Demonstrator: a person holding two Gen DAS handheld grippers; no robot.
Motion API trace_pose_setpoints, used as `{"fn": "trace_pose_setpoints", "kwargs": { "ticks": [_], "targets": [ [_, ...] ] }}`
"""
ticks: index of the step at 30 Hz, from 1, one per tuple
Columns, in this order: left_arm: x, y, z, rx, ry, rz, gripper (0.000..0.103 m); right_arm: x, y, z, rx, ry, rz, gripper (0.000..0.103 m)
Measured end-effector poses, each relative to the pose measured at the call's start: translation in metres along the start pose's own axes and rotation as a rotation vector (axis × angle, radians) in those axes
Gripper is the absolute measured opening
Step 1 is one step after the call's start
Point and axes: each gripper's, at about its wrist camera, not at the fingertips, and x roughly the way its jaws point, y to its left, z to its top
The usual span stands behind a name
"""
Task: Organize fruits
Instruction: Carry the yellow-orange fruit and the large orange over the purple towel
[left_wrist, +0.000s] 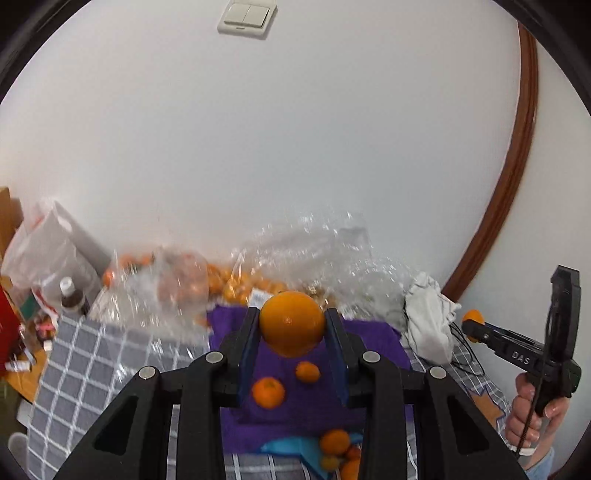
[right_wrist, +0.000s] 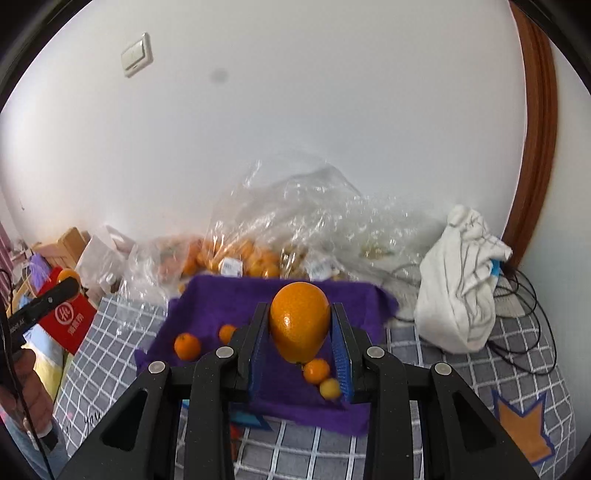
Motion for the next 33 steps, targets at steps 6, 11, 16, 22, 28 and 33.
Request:
{"fn": "trace_pose_setpoints", "kwargs": {
  "ticks": [6,11,16,22,28,33],
  "targets": [
    [0.031,-0.001,0.032,-0.016,0.009,0.021,0.033,0.016,-0.009,0.034,0.020,0.008,-0.003,0.032],
    [0.069,0.010,0.032,-0.060,0.059,-0.031,0.033,0.046,-0.019,0.037,0.060,0.029,0.035,0.032],
    [0.106,0.021,0.018,-0.006,0.165,0.031,0.033,0.092,-0.027,0.024,0.046,0.135,-0.003,0.032],
    [0.136,0.043,0.003,-0.033,0.259,0.049,0.033,0.127,-0.042,0.007,0.049,0.234,-0.020,0.032],
    [0.161,0.052,-0.012,-0.053,0.336,0.040,0.033,0.159,-0.055,-0.011,0.058,0.330,-0.032,0.032],
    [0.174,0.056,-0.021,-0.086,0.379,0.029,0.033,0.177,-0.061,-0.019,0.072,0.378,-0.021,0.032]
  ]
}}
